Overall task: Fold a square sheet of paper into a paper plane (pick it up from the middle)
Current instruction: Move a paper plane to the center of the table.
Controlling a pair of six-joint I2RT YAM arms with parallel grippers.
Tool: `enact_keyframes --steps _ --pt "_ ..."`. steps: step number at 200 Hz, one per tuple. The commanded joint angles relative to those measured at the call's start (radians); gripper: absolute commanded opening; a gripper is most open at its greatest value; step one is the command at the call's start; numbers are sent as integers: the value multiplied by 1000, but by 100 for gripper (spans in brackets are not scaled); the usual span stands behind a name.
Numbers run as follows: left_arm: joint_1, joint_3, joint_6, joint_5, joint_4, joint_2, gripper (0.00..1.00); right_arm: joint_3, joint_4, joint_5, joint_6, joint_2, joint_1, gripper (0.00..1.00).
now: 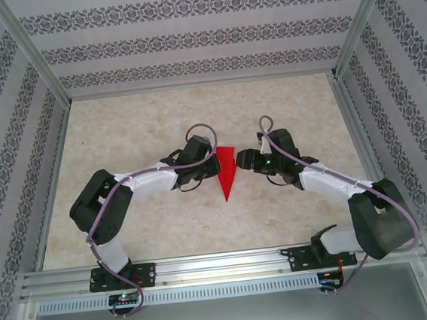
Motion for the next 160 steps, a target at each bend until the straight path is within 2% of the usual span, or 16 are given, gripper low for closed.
enact_keyframes --steps 1,32,94,160 --pt "18 -56 -76 50 202 11 0 49 -21 45 14 47 49 50" --pt "27 -99 -87 56 224 10 0 106 -39 45 0 126 106 39" --pt "39 -151 -88 34 219 6 0 181 -112 80 -31 245 127 37" --pt "46 -158 -79 35 205 14 0 233 -171 77 -82 280 127 37"
